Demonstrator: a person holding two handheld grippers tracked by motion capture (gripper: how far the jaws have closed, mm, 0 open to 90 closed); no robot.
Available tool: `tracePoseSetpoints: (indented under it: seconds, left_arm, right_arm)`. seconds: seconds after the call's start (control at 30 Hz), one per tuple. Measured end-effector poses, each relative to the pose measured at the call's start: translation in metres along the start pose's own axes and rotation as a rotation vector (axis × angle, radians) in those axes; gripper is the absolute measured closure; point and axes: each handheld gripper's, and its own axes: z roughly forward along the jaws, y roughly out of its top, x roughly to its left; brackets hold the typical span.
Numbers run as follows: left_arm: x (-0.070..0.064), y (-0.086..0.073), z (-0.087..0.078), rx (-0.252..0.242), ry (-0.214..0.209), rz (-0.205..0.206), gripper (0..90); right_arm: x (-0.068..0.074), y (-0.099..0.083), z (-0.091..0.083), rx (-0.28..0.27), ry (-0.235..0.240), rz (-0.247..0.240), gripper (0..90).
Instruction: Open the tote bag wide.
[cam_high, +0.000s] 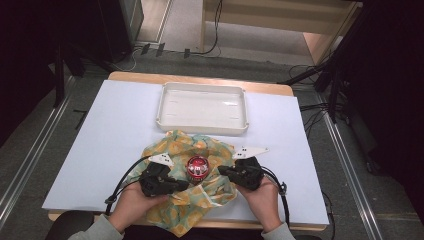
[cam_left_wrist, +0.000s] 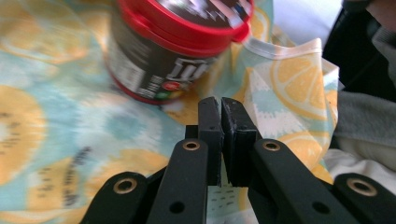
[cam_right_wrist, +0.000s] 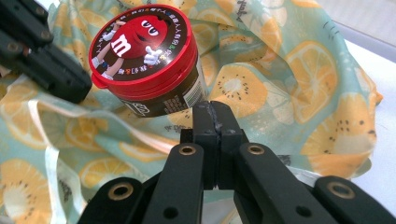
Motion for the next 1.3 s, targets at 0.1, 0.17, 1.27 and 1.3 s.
tracePoseSetpoints:
  seconds: [0.1,0.17,1.27,1.3]
  left_arm:
    - [-0.003,-0.001,0.004,0.004,-0.016,0.013,88.1]
    - [-0.006,-0.001,0.006,0.004,-0.031,0.020,88.1]
    - [-0.018,-0.001,0.020,-0.019,-0.071,0.070,86.3]
    - [-0.017,-0.001,0.019,-0.020,-0.066,0.066,85.9]
  right_arm:
    - [0.000,0.000,0.000,0.000,0.000,-0.001,90.0]
    - [-0.001,0.000,0.001,0.000,-0.003,-0.001,90.0]
    - [-0.002,-0.042,0.009,0.141,-0.023,0.008,90.0]
    - [-0.002,-0.043,0.008,0.139,-0.023,0.016,90.0]
